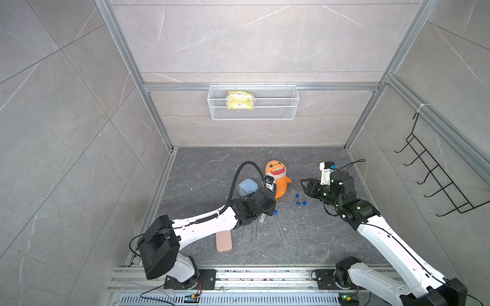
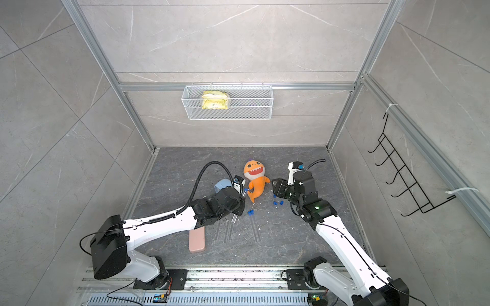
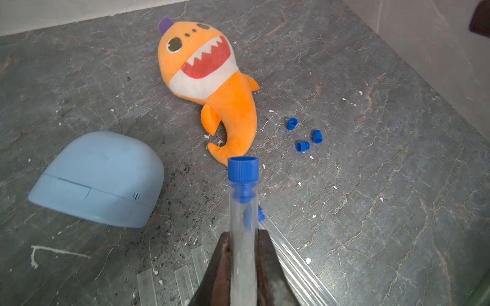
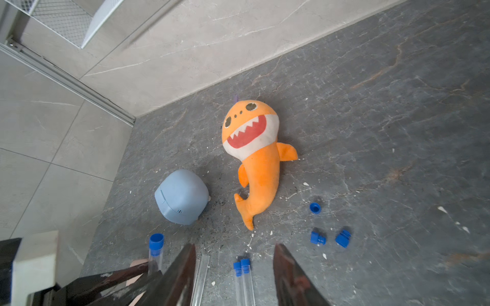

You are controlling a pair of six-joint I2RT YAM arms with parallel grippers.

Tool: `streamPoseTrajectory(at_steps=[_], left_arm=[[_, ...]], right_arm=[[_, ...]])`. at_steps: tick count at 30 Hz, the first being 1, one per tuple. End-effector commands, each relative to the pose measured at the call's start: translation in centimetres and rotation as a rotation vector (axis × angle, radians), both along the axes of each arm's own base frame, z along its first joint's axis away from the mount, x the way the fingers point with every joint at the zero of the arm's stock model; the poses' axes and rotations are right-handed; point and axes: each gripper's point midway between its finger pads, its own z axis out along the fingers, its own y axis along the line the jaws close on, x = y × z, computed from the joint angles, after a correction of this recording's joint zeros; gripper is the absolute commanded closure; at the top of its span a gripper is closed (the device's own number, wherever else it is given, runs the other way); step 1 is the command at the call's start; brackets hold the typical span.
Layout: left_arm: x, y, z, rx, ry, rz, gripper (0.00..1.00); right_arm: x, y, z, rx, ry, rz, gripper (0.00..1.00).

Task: Remove stoppers from test tubes
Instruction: Open the stopper on the test tube.

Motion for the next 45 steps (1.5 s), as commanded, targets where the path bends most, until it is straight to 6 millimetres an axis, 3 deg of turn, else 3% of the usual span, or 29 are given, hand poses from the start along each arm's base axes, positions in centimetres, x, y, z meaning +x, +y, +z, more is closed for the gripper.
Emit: streamPoseTrajectory(at_steps=[1,7,15,24,32,45], left_arm=[[-0.1,-1.9,2.0,-0.062,-0.069,-0.115,0.92],[-0.7,-2.2,0.9,-0.095,-0.069,-0.171,0.92],[-1.8,-0.9,-0.6,-0.134,-0.067,-0.162,0.93],[-1.6,-1.0,0.4,-0.15,-0.103,-0.158,0.93],[-0.7,-2.3,2.0,-0.14,-0.151,-0.176,0.95],[-0.2,-2.9,2.6,-0.144,-0.154,-0.186,0.96]], right_arm=[[-0.2,1.0,1.8,0.047,-0.062,0.051,0.5],[-0.6,2.8,2.6,0.157,-0.086,0.125,0.51],[-0.1,4.8,1.8,0.304,-0.047,0.173,0.54],[0.2,7.9,-1.9,0.313,0.057,0.244,0.56],[0.4,9.8,-3.2,0.298,0.084,0.297,0.58],[0.8,10.6,-2.9,0.297,0.066,0.323,0.62]])
